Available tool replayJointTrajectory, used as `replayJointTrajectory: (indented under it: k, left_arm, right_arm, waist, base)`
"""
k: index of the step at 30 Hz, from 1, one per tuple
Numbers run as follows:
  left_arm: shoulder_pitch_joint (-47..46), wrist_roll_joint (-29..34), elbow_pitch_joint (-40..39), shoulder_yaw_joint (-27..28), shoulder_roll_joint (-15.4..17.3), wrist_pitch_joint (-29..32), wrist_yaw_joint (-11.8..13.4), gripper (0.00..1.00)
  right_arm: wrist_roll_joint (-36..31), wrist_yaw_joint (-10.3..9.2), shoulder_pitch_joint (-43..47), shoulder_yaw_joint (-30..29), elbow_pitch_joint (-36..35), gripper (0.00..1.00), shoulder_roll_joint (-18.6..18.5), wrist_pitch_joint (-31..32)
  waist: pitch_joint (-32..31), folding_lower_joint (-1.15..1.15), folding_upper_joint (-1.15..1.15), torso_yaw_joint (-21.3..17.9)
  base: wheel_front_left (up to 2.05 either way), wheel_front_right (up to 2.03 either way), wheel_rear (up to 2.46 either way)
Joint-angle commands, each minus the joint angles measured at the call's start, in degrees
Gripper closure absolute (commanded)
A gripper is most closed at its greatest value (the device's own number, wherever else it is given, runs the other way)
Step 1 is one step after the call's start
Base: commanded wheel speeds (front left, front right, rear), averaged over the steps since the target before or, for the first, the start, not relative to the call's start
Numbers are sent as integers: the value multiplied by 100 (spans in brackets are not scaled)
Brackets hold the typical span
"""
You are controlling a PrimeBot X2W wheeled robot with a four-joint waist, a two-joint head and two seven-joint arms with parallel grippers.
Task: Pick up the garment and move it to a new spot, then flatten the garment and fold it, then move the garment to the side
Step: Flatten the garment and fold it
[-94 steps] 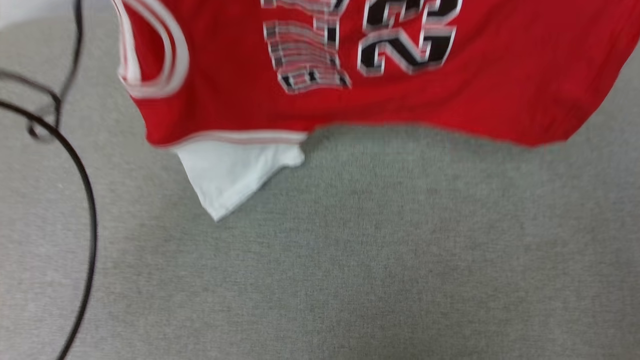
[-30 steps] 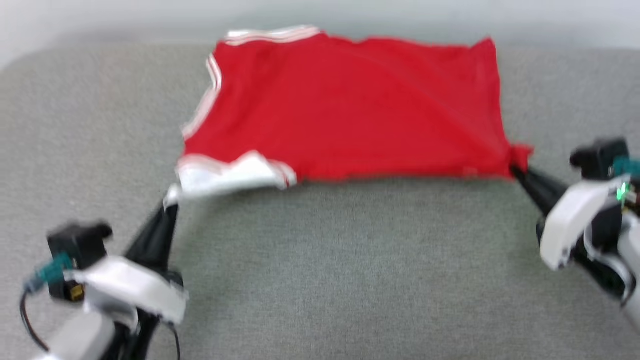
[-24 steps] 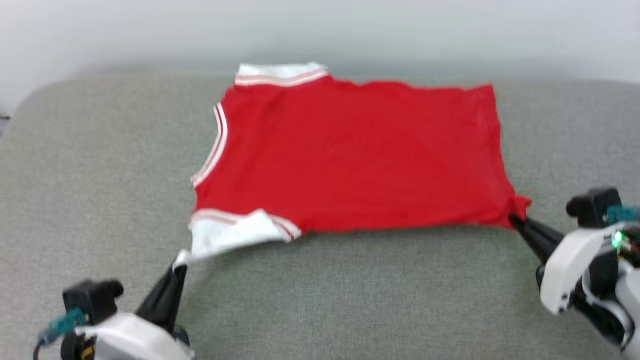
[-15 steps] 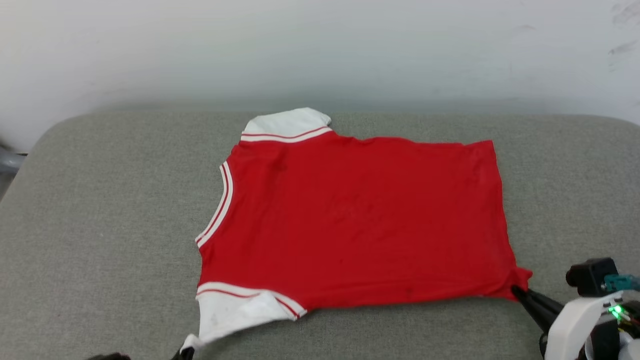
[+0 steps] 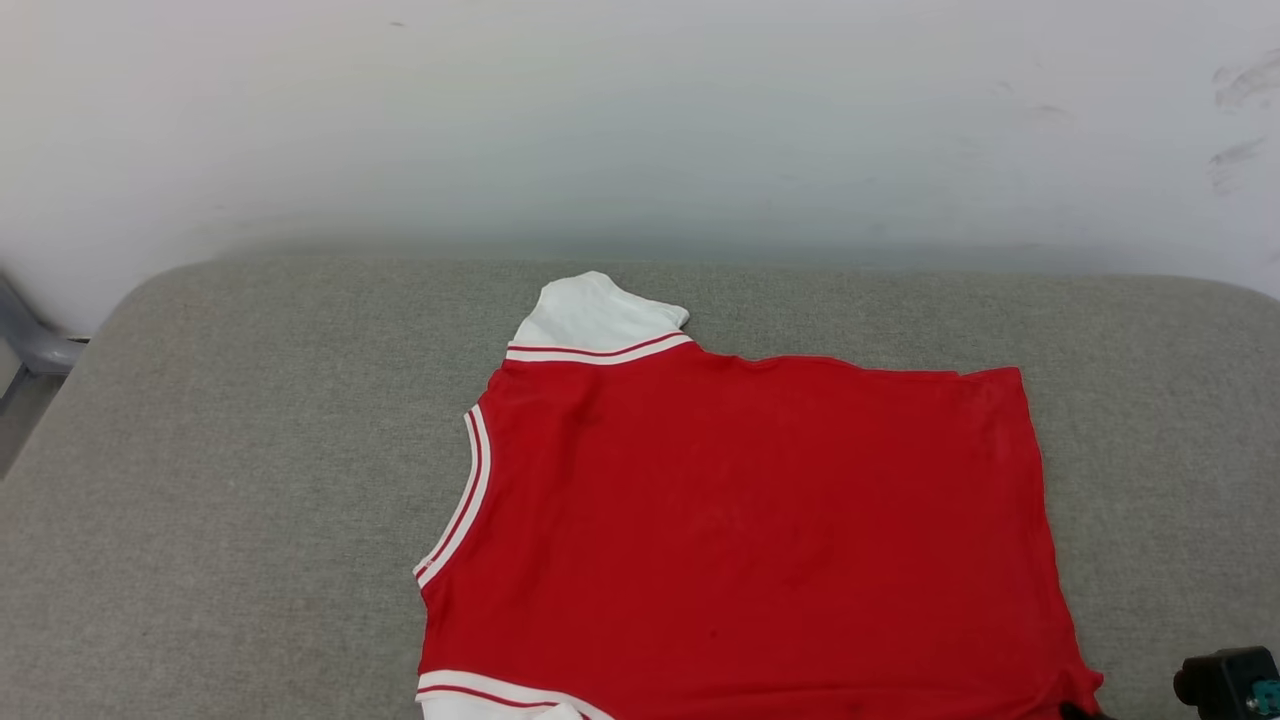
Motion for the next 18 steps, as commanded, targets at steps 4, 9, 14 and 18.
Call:
replayJointTrajectory:
  k: [4,9,14,18]
  left_arm:
    - [-200,120,-6,-7,47,38,51,100]
    - [-488,304,47,-15,123,88,45,100]
    - [-879,510,88,55,193,98,10,100]
    - [-1306,686,153,64,292,200,-49,100]
  right_arm:
    - [-151,-8,178,-209,-171,100,173,82]
    - [-265,-7,109,-402,-341,100,306,186]
    - [-286,-8,-34,-558,-489,100,381,254]
    - [-279,-7,-144,-612,-566,100,440,331]
  waist:
    - [-8,1,0,32]
    - [-6,1,0,19]
    - [21,1,0,-30]
    - [80,1,0,-94]
  base:
    - [0,0,0]
    - [0,0,0]
    - [0,0,0]
    - [0,0,0]
